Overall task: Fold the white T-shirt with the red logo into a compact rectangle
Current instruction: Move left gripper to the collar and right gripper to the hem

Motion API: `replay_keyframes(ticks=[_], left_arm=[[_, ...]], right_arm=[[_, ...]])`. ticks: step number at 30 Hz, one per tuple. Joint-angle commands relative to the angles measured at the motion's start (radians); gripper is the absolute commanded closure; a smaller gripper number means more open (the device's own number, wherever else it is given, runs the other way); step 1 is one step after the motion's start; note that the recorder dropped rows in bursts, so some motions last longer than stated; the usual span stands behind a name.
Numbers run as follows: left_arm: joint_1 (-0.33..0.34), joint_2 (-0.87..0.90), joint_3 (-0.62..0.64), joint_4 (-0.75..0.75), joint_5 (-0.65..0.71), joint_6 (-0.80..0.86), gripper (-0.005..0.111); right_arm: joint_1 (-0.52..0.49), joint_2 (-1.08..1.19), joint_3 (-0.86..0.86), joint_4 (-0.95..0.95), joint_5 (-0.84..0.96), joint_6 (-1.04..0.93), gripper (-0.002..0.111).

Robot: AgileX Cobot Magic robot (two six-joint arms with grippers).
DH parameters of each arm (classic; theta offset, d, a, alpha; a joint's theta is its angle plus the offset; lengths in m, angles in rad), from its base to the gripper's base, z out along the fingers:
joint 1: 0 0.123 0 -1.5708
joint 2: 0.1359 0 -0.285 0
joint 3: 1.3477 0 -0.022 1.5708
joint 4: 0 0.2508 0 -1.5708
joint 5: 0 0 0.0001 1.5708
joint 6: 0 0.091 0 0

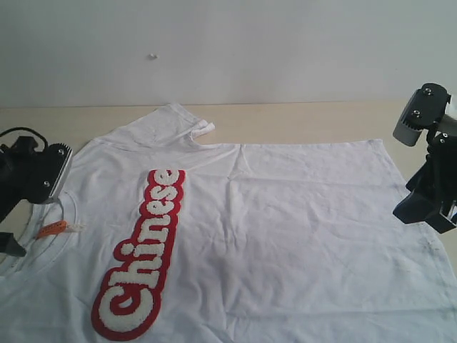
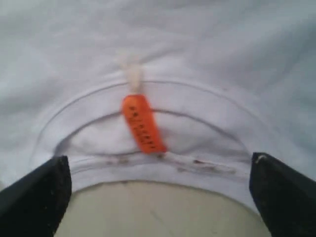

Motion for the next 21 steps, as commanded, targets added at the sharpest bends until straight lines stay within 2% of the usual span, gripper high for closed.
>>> replay_keyframes(ticks=[1,5,12,21], left_arm=[[0.028,0.018,-0.112,-0.188,0.315,0.141,0.013],[0.040,0.024,-0.195,-0.194,0.435,0.128,0.013],[0.057,0.058,-0.198,-0.123,0.312,0.163,0.013],[0.167,0.148,-0.198,-0.166,0.266,0.240,0.013]], right_arm=[[0.002,0.001,-0.010,0.011,0.001,-0.002,0.055],[0.002,0.001,-0.010,-0.013,-0.005,-0.017,0.055],[0.002,0.003,-0.010,-0.199,-0.015,-0.052,0.055],[0.002,0.004,-0.010,-0.208,-0.060,-0.134,0.050]])
